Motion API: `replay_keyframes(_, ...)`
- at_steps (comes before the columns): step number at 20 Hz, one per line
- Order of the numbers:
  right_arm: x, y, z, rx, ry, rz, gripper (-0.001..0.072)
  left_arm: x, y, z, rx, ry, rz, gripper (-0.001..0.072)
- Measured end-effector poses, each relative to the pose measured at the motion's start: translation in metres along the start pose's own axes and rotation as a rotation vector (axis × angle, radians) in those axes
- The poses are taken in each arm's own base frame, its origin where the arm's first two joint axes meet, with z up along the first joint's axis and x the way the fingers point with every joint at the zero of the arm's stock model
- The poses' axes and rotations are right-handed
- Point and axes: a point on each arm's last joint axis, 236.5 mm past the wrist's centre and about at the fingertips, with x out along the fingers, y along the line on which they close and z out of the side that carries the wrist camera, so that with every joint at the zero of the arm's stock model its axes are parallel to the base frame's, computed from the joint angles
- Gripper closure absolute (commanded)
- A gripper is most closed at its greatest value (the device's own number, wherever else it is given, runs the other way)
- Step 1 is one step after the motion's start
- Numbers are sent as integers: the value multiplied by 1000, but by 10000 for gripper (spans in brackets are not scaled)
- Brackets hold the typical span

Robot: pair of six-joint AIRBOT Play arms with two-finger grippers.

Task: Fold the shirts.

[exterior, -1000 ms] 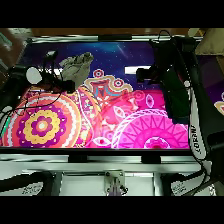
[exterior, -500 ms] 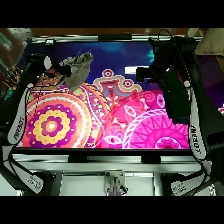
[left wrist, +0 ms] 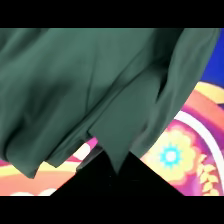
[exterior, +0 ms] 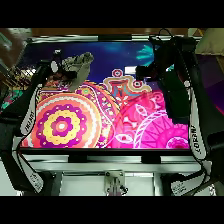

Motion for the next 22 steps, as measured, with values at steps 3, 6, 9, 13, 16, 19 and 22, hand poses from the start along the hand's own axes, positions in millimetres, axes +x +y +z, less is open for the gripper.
replay_keyframes(3,-7,-6,-9,-29,32,-30,112,-74,-21,58,17,-178,-43,675)
replay_keyframes(6,-43,-12,-12,-58,5,-76,112,-203,-66,104,96,-410,-122,675)
replay_keyframes(9,-107,-21,-9,-75,-121,-152,112,-341,-127,102,191,-605,-244,675)
replay_keyframes(13,-214,-29,-16,-47,-358,-233,112,-425,-210,33,297,-625,-447,674)
replay_keyframes(16,-279,-28,-34,-25,-504,-244,112,-405,-277,-39,365,-489,-577,418)
replay_keyframes(19,-310,-28,-52,-5,-563,-244,112,-355,-320,-110,429,-304,-606,14)
replay_keyframes(22,-303,-31,-68,11,-498,-247,112,-303,-290,-140,456,-140,-450,34)
